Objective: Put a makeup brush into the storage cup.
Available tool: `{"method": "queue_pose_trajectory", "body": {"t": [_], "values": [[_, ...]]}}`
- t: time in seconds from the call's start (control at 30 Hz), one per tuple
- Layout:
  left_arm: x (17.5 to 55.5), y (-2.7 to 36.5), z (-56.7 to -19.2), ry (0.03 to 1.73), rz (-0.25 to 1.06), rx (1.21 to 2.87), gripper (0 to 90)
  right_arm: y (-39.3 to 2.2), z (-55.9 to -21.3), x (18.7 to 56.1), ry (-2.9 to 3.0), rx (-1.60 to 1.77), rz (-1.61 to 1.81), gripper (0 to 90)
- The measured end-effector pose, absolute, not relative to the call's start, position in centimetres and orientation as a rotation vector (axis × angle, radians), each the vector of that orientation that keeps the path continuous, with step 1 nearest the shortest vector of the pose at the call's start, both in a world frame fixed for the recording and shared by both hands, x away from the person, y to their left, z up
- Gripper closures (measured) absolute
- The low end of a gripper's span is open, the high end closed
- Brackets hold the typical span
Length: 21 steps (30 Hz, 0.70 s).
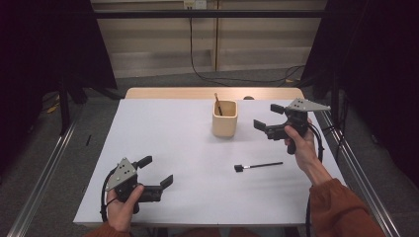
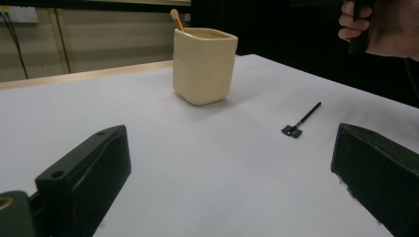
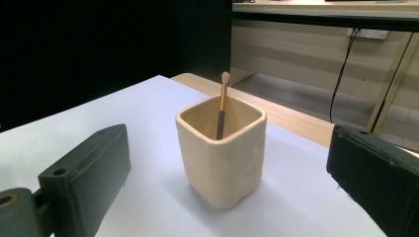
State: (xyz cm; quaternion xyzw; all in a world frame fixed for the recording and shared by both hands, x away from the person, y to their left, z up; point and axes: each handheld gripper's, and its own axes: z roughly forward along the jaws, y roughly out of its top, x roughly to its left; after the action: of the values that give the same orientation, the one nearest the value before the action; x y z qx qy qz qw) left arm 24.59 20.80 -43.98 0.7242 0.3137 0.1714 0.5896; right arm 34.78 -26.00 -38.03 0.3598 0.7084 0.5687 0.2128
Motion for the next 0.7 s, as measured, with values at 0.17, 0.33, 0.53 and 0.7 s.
{"method": "queue_pose_trajectory", "body": {"t": [0.17,0.33,0.53,0.7], "values": [[24.6,20.7,-44.0,0.727,0.387,1.681,1.9,-27.0,-38.3,33.7,1.962,0.994,1.606,1.6],[24.6,20.6,-43.9,0.718,0.388,1.683,1.9,-27.6,-38.0,32.4,1.941,0.989,1.599,1.7],[24.4,20.6,-43.8,0.71,0.391,1.679,1.8,-28.4,-38.5,30.8,1.933,1.013,1.594,2.5],[24.5,20.6,-43.8,0.717,0.401,1.671,1.8,-28.7,-38.8,29.3,1.915,1.014,1.592,2.9]]}}
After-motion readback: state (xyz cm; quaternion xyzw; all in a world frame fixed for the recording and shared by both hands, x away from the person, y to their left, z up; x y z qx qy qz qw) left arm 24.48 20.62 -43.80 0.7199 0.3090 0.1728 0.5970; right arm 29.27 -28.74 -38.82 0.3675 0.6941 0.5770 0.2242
